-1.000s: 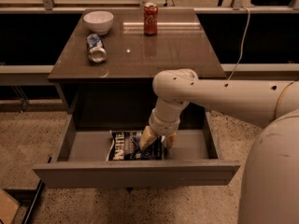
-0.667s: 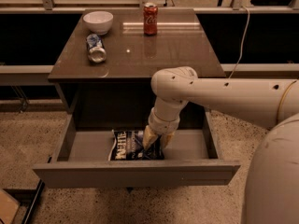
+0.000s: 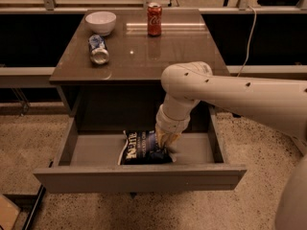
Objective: Pick blue chip bag from top drawer and place on counter
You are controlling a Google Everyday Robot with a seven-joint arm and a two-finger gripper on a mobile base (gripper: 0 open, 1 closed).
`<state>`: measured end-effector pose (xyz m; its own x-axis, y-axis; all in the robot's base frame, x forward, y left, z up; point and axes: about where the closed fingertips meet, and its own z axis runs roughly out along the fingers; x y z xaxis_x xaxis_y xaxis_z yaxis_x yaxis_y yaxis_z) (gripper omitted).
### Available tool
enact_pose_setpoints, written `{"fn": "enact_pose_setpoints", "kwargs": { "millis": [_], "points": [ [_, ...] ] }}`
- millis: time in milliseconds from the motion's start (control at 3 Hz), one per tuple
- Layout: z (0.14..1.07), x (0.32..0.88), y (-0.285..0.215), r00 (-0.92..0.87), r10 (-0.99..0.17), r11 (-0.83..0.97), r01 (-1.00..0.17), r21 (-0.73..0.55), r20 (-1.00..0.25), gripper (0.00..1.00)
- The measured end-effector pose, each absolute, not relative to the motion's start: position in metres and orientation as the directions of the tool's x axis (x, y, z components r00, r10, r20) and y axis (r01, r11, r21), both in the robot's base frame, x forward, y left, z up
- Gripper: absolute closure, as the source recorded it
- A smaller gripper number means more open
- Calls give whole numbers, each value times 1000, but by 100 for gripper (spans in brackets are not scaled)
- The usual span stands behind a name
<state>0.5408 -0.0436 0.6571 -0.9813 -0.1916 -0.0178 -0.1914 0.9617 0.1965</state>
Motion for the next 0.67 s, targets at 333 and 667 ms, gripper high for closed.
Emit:
{"fn": "enact_pose_setpoints", "kwargs": {
  "millis": [333,667],
  "points": [
    [688,541,-57,-980,-180,944,-198,265,-89,100],
    [740,539,-81,-964,-173,905,-236,353,-203,100]
  ]
}}
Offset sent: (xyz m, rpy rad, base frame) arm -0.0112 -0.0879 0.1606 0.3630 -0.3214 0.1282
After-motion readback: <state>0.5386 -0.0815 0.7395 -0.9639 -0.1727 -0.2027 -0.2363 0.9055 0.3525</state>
